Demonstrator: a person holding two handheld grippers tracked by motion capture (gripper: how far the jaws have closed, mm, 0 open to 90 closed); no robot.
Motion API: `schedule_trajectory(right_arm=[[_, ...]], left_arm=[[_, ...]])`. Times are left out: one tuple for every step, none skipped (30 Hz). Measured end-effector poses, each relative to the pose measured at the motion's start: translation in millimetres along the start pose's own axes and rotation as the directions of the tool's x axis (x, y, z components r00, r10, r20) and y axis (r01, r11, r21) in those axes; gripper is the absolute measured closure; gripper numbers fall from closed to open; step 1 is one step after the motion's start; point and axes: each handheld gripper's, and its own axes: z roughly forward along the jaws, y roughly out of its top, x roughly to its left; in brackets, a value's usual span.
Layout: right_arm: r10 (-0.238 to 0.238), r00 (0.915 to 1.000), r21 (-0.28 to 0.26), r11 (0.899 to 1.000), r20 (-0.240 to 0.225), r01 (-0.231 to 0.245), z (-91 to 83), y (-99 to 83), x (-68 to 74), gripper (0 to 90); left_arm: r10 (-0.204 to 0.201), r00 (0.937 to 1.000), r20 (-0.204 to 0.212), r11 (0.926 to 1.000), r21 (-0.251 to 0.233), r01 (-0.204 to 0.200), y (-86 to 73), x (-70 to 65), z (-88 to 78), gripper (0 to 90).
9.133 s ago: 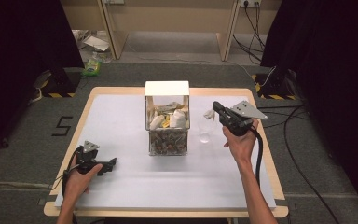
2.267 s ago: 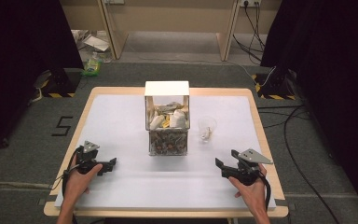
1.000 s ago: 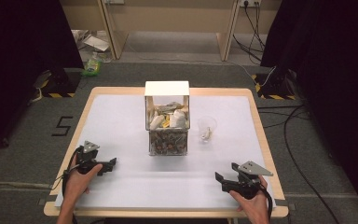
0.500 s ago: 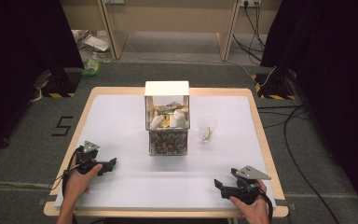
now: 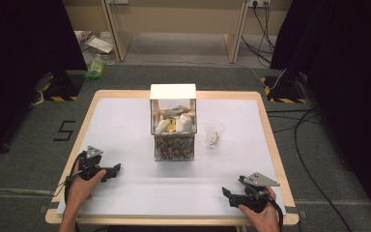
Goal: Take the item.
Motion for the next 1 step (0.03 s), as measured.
schedule_trajectory(right_arm=[[0.001,1.0000,0.001,1.000,-0.001,-0.001,0.1,0.0,0.2,16.9]], left_arm=[[0.000,1.0000,0.000,1.0000,0.000,0.000,0.0,0.0,0.0,0.0]])
